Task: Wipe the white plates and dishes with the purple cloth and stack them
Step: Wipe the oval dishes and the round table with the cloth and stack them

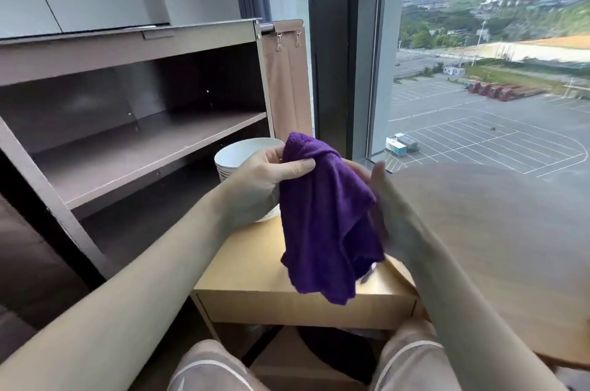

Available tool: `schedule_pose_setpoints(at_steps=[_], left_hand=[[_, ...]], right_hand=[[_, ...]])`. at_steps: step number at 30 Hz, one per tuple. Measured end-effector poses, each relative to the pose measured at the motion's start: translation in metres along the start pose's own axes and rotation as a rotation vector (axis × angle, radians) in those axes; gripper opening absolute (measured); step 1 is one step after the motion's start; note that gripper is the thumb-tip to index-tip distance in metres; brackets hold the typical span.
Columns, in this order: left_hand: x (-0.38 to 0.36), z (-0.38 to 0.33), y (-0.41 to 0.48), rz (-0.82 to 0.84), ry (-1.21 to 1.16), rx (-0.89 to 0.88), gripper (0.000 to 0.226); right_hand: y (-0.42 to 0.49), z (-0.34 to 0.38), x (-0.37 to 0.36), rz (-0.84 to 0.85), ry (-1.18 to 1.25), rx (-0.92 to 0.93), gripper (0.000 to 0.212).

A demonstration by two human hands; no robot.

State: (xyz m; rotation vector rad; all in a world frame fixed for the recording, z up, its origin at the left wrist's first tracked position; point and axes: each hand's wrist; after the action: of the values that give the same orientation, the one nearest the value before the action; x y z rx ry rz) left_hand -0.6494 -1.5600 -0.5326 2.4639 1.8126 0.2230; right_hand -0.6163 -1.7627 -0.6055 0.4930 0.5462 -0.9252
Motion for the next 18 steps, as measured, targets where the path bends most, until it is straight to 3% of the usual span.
schedule_pose_setpoints(at_steps=[2,4,7,11,14,18], left_hand=[[-0.005,0.001,0.003,-0.071,-0.040,0.001,0.025],[-0.005,0.002,0.005,-0.094,-0.035,0.013,0.025],[0.005,0.008,0.003,-0.118,0.084,0.057,0.026],[0.023,0.023,-0.002,-0.267,0.325,0.096,0.028],[0.026,0.031,-0.004,-0.377,0.359,0.066,0.040],[0.028,0.038,-0.005,-0.229,0.174,0.018,0.020]], right_hand=[[-0.004,-0.015,-0.006,0.036,-0.029,-0.025,0.080],[-0.001,-0.029,-0.012,-0.016,-0.199,0.051,0.058],[0.002,-0.030,-0.012,-0.156,-0.101,0.037,0.033],[-0.003,-0.028,-0.002,-0.236,-0.164,0.019,0.026],[-0.003,-0.025,-0.001,-0.226,-0.205,0.023,0.020],[-0.002,-0.017,-0.003,-0.216,-0.195,0.009,0.014]])
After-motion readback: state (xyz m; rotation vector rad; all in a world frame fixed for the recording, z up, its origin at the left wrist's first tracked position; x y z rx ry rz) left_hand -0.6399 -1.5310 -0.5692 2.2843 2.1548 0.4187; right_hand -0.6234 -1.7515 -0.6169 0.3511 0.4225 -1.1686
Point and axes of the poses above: each hand's wrist, its own y-axis towards the middle knuckle, its own x-axis out of the back of the hand, z = x × y, and after that the axes turned 14 degrees about y, right-handed
